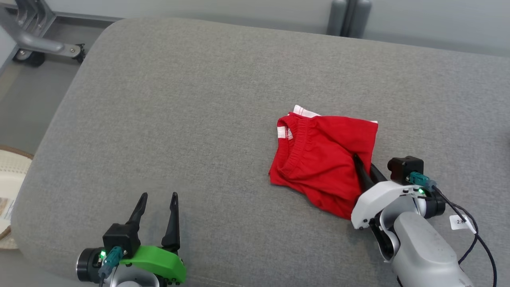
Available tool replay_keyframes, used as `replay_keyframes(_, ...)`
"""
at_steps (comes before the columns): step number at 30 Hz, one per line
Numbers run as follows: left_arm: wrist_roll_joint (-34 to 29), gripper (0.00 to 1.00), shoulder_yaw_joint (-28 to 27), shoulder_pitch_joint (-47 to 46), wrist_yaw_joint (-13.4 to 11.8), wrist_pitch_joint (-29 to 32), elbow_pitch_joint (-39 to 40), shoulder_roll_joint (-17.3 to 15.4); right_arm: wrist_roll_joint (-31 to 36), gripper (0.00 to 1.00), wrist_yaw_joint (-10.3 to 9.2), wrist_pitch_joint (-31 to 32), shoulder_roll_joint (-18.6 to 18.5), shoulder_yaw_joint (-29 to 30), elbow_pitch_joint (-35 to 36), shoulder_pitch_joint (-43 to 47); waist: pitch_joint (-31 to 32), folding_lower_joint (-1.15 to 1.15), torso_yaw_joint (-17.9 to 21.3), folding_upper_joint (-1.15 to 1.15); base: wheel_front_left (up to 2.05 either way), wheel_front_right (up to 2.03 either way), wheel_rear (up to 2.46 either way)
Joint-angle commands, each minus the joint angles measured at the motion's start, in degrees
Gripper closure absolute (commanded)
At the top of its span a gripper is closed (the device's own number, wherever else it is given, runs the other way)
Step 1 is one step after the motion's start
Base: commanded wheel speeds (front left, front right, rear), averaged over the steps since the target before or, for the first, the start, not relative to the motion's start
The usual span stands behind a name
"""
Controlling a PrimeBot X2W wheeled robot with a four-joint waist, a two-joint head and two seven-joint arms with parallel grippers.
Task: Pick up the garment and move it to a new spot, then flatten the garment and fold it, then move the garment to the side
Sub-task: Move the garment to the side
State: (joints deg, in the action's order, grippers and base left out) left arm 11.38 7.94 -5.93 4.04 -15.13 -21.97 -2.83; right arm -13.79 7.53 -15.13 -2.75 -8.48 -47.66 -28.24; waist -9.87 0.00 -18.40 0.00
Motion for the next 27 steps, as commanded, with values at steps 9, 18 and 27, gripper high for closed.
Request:
replay_keyframes(9, -1.8, 0.0, -1.0, 1.3, 0.6, 0.1, 1.1, -0.2, -1.9, 1.0, -0.1, 0.0, -0.3, -2.3, 2.2, 5.7, 5.9, 0.0, 16.7, 0.0, 0.0, 0.0, 0.0)
replay_keyframes(18, -2.2, 0.0, 0.0, 1.6, 1.1, 0.1, 2.0, -0.2, -2.5, 1.0, -0.09, 0.0, -0.2, -2.3, 3.9, 9.6, 7.1, 0.0, 29.7, 0.0, 0.0, 0.0, 0.0)
replay_keyframes(27, -2.8, 0.0, -0.4, 0.0, 1.4, 0.1, 2.7, -0.2, -4.5, 1.0, -0.09, 0.0, -0.2, -5.3, 5.7, 10.1, 6.0, 0.0, 40.6, 0.0, 0.0, 0.0, 0.0)
